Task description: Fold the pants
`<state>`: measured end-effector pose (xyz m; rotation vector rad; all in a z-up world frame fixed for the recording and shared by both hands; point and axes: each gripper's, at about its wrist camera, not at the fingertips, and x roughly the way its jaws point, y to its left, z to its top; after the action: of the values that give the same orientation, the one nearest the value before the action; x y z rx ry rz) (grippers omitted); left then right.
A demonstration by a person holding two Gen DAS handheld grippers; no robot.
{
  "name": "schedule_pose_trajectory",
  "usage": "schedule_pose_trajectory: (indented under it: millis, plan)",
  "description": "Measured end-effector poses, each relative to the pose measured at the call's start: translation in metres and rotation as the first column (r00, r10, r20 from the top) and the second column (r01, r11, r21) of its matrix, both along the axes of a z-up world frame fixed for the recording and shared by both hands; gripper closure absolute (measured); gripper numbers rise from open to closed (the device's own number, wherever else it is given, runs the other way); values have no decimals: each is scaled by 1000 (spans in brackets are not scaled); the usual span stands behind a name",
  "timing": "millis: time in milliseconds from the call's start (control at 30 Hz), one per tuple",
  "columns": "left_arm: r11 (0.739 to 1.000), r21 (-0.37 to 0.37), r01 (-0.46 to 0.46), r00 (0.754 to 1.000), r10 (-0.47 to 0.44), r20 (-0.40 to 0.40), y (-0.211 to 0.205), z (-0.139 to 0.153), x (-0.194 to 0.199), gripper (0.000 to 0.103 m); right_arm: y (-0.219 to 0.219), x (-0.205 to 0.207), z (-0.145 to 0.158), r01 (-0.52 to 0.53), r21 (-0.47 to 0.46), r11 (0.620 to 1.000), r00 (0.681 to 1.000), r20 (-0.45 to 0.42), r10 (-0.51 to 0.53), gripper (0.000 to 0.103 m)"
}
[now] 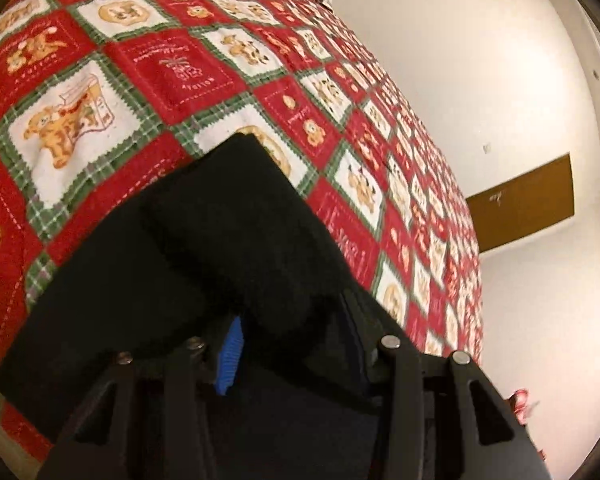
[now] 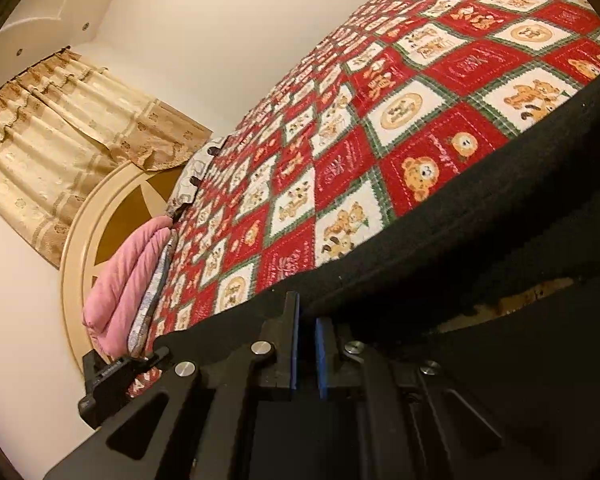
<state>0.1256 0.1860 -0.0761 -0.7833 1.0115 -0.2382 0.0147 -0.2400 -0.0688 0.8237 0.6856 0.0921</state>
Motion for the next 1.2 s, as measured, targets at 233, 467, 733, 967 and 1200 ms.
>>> schedule_pose_trajectory:
  millis: [233,467,733,967,1200]
  plan:
    - [1000,19,0,997,-1,74,4,20,-7,95,6,-7,33,-27,-59,998,997,76,31,96]
    - [1000,18,21,988,-24,151,12,47,-26,95,17,-36,61,-69,-82,994,986,144,80,97]
    - [992,114,51,974,-74,215,21,65,-68,95,38,-95,57,-130,-139,982,983,112,146,97]
    - [984,169,49,986,-74,147,30,34,-90,95,48,-115,9,-169,-121,978,986,-14,168,97]
    - [966,254,55,994,-77,79,28,1,-102,95,52,-114,-19,-178,-166,970,982,-98,163,97]
